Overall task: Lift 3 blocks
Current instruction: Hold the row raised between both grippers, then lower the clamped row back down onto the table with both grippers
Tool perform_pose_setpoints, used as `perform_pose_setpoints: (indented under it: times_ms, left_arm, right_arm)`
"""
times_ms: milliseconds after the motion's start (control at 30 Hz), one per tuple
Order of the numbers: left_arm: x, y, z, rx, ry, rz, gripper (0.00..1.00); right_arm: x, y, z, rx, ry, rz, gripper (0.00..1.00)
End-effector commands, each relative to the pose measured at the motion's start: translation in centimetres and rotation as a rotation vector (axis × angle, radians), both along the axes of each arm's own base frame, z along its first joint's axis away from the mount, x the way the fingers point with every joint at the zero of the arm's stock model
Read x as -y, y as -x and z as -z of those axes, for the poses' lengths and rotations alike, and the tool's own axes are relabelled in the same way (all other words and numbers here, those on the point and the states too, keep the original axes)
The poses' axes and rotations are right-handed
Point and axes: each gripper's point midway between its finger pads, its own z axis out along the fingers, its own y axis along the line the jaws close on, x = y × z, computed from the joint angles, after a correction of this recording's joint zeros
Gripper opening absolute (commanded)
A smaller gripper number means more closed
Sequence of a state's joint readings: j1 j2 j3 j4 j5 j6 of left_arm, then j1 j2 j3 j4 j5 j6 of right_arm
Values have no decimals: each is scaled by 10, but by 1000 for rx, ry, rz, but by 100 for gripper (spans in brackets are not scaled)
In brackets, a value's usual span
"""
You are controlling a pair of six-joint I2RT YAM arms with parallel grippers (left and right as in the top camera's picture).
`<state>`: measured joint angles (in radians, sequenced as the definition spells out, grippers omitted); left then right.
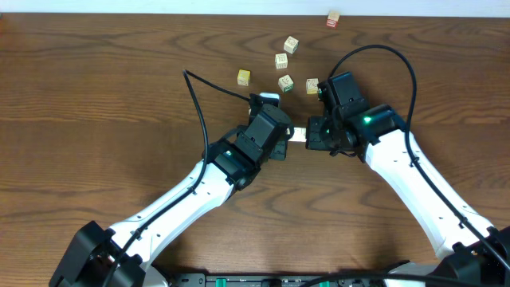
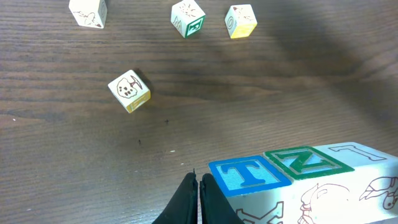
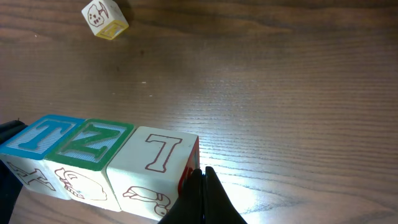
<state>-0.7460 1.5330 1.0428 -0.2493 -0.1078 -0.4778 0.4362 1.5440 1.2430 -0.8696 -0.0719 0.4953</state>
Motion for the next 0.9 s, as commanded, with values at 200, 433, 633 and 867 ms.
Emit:
perform_pose_setpoints:
  times_ms: [200, 433, 633, 867]
  left_arm:
    - [88, 47, -22, -113, 236, 313, 7]
    - [86, 45, -20, -104, 222, 302, 7]
    - [86, 43, -8, -121, 203, 293, 7]
    - [89, 41, 6, -144, 188, 288, 7]
  right_arm:
    - [-88, 30, -24, -81, -354, -243, 1]
    - [-89, 26, 3, -138, -325, -241, 1]
    - [-91, 23, 16, -159, -314, -241, 1]
    - [-87, 20, 22, -152, -285, -234, 1]
